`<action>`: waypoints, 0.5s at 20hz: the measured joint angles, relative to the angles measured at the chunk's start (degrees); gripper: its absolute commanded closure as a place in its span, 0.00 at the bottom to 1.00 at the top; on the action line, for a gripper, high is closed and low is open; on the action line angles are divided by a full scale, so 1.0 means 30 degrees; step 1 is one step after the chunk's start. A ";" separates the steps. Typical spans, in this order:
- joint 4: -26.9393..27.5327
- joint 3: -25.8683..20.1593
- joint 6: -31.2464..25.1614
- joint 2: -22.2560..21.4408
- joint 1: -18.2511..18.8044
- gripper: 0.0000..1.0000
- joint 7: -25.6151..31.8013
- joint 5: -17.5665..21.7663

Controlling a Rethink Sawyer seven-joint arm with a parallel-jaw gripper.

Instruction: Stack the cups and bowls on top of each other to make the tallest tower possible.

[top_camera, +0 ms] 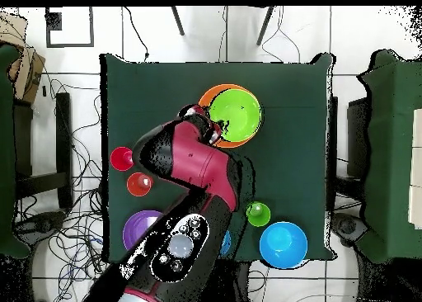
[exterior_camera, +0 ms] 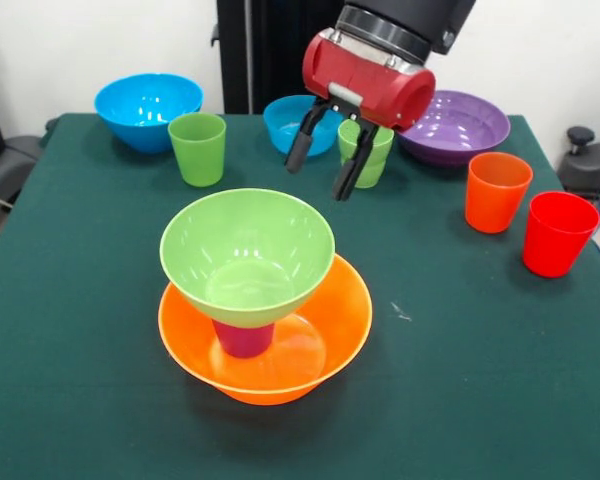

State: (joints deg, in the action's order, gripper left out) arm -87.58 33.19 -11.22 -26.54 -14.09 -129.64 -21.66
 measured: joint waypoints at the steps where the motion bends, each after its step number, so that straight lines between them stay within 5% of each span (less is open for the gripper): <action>1: -0.0108 -0.0077 0.0004 -0.0116 0.0045 0.00 0.0000 0.0079; 10: -0.0914 -0.1300 0.0004 -0.1609 0.1085 0.00 0.0000 0.1112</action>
State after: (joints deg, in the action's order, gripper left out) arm -90.32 29.29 -11.20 -31.37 -10.84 -129.64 -18.33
